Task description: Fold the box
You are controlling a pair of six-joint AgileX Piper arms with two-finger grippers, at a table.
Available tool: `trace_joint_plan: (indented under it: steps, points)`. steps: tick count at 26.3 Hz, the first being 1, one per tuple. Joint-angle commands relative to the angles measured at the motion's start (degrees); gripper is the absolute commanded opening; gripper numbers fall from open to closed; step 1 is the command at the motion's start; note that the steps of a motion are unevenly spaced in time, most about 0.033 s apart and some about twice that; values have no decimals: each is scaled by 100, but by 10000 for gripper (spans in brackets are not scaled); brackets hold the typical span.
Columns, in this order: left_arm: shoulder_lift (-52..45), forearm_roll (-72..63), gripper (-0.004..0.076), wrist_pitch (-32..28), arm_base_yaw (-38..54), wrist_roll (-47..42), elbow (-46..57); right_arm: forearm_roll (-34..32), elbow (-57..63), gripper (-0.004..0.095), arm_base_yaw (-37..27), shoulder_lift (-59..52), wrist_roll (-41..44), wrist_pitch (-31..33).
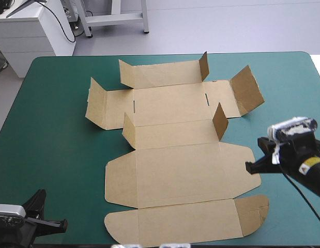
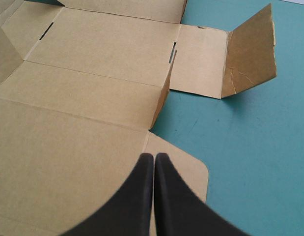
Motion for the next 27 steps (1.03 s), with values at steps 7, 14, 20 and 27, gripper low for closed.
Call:
trace_joint_plan:
  steps: [7, 14, 20, 27]
  points:
    - [-38, -63, -8, -426, -15, -46, -112, 123, -2022, -2, 3, 2767, -247, 577]
    - [-38, -63, -8, -426, -15, -46, -112, 138, -3281, 306, 3, 4585, -343, 1659]
    - [-38, -63, -8, -426, -15, -46, -112, 263, -4425, 632, 3, 5670, -328, 2349]
    - [-38, -63, -8, -426, -15, -46, -112, -250, -4906, 636, 3, 6270, -94, 2187]
